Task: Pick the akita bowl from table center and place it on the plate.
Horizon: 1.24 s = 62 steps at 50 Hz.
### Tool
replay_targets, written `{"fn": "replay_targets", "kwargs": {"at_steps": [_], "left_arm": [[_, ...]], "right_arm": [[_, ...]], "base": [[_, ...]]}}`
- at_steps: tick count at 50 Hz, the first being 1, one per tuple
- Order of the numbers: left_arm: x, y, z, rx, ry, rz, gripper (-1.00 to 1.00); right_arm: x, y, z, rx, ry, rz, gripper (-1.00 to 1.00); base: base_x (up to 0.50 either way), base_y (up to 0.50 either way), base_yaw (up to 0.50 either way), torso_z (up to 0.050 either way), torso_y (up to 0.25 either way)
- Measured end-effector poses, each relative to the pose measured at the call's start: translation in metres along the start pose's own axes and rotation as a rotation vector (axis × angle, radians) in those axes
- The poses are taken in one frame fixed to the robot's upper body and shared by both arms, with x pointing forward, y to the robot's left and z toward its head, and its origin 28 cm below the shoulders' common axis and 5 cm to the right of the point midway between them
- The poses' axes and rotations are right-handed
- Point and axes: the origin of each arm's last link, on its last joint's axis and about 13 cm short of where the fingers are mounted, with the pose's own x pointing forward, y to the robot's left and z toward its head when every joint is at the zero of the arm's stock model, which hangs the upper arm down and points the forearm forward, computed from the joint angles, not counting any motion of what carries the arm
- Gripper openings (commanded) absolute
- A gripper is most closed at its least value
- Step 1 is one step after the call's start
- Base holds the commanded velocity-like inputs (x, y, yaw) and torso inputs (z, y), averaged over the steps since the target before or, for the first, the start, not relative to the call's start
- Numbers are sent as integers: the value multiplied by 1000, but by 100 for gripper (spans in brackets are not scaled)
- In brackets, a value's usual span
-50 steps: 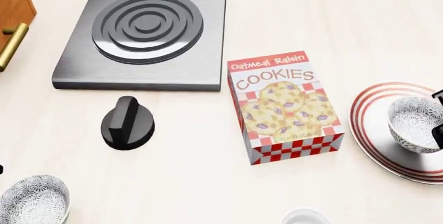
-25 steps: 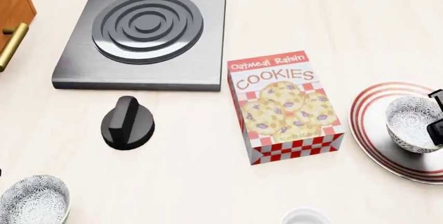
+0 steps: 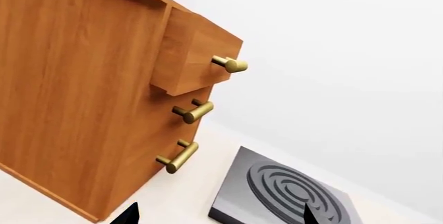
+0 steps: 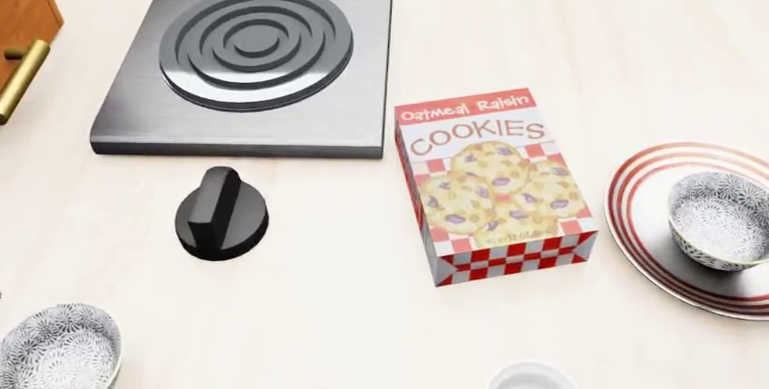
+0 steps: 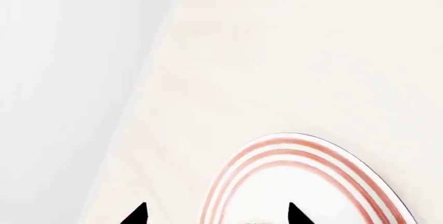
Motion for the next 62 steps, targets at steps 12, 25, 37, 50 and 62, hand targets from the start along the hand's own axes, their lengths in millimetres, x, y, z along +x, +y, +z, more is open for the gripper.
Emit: {"fn": "replay_targets", "kwargs": {"at_steps": [12,25,37,50,62], "left_arm": [[-2,-2,0,-2,1,-11,100],[-4,-4,3,-2,-4,-28,100],[-4,-6,5,-1,-11,-41,100],[-3,-8,5,2,-14,-50,100],[-3,-10,3,6,-9,-59,100]], "right_arm": [[-8,13,22,-34,-175,160,100],[-54,13,34,-150,-240,326,100],[-108,3,27,-288,-262,446,100],[-154,-3,20,-383,-303,541,100],[-171,-9,13,-465,-324,565,100]], "base": [[0,0,0,0,0],[0,0,0,0,0],[0,0,0,0,0],[0,0,0,0,0],[0,0,0,0,0]]}}
